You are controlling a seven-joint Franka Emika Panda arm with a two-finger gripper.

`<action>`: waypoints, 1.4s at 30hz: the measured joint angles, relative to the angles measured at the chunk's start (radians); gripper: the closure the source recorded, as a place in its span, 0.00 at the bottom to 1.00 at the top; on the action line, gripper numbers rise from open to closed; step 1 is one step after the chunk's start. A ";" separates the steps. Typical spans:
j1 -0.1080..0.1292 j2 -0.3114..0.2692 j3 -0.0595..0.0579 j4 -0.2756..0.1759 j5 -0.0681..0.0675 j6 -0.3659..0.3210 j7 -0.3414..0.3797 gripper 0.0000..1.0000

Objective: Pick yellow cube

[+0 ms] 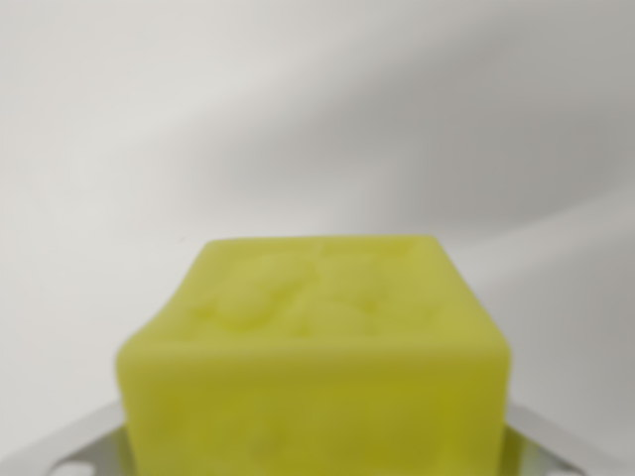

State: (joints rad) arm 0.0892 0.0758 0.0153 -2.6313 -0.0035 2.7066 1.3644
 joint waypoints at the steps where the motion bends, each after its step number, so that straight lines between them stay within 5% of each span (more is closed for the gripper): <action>1: 0.000 -0.007 0.000 0.000 0.000 -0.007 0.000 1.00; 42: 0.001 -0.266 0.000 0.046 0.007 -0.313 -0.005 1.00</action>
State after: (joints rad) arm 0.0900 -0.1904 0.0152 -2.5853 0.0034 2.3933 1.3593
